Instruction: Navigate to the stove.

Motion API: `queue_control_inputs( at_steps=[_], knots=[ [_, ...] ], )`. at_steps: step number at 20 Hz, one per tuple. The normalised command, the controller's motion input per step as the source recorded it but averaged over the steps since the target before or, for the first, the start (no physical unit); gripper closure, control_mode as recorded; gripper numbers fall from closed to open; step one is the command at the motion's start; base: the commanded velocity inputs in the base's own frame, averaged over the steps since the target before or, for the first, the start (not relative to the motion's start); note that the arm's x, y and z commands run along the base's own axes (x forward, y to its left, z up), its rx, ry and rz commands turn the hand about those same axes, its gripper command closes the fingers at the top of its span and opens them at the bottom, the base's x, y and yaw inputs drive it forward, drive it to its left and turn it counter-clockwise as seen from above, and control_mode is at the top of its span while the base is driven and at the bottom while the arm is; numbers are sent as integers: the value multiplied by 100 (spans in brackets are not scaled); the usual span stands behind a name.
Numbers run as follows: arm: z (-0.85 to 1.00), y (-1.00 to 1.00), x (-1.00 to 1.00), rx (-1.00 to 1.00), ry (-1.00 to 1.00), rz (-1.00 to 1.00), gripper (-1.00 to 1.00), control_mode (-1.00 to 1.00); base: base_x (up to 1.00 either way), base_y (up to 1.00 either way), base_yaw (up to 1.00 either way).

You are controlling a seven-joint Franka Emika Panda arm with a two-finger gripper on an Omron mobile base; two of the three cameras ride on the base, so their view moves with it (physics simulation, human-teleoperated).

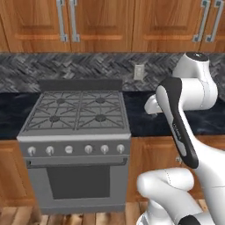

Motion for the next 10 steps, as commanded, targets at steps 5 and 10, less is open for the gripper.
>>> queue_control_inputs(
  at_steps=[5, 10],
  knots=[
    [0, 0, 0, 0, 0, 0, -100, 100, 81, 68, -60],
    [0, 0, 0, 0, 0, 0, -100, 100, 48, 90, -47]
  ],
)
